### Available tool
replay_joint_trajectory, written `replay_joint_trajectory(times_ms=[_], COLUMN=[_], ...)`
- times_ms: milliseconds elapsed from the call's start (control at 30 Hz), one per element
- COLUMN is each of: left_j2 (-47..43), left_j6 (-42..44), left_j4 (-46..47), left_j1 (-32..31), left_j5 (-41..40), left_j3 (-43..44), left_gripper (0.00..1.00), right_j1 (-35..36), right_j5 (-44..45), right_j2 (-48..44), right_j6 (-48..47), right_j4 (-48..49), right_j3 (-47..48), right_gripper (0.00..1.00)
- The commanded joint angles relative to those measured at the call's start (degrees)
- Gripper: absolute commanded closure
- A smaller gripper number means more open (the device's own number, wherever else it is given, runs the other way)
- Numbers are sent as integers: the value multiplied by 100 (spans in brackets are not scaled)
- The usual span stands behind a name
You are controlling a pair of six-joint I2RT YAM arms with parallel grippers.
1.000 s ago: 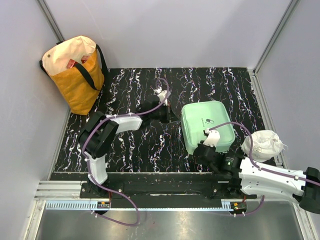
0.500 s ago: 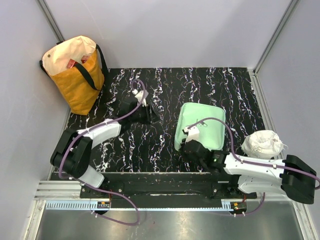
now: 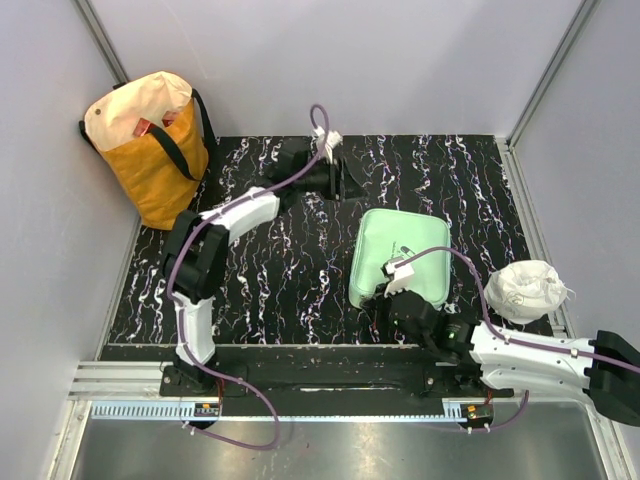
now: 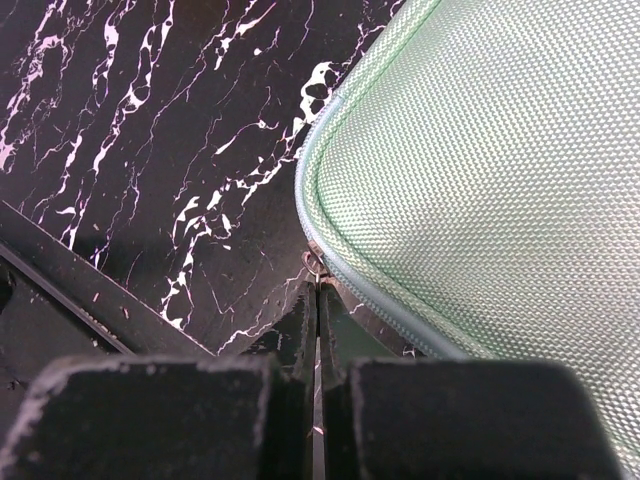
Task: Organize the medicine kit
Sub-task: Zip the medicine box at the center of the board.
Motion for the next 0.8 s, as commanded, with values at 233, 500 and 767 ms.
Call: replay_joint_trajectory(times_ms=[233,500,767], left_j2=[260,646,1236], left_j6=[-131,977,1215], left_j4=[595,-1794,-2571], left_j1=[-1142,-1784,-1987], left_j5=[507,-1818,-2569], left_j3=[-820,-803,-1284], left_gripper=[51,71,78], right_j1=[15,15,15], right_j5=[404,737,1722], right_j2=[-212,-167,-167], right_j6=[31,215,2138], right_j4=[677,168,-2828], right_j3=[-23,170,996], right_gripper=[100,100,100])
